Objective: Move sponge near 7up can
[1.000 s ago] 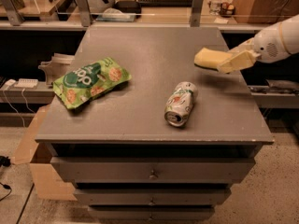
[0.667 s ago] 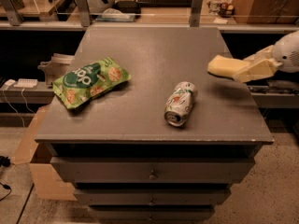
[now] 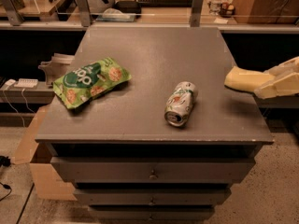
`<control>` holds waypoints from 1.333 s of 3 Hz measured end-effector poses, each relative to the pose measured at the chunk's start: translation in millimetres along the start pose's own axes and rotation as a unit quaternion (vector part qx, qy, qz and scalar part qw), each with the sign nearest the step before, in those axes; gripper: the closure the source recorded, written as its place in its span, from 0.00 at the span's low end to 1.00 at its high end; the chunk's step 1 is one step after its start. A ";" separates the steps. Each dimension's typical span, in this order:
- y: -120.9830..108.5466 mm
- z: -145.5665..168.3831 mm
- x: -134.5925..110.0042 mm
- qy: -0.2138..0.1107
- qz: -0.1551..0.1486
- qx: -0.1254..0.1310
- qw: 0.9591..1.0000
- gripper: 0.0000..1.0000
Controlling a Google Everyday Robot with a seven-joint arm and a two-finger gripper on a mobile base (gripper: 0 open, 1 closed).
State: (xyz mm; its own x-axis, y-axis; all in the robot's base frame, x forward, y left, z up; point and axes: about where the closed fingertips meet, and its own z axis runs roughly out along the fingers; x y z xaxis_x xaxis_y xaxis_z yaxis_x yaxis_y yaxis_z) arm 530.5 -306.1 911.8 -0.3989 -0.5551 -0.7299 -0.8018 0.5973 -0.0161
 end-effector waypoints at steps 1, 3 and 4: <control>17.4 2.7 11.3 0.023 -0.004 -0.016 1.000 1.00; 37.0 36.2 19.3 0.073 -0.023 -0.028 0.997 1.00; 41.9 51.9 15.7 0.084 -0.036 -0.036 0.995 1.00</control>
Offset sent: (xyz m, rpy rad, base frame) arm -0.0316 0.0290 -0.0466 -0.1460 0.1114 0.0557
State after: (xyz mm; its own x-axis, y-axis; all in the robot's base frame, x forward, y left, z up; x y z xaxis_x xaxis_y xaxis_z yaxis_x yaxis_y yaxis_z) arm 513.7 -259.7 864.2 -0.4038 -0.6876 -0.6035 -0.8585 0.5126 -0.0097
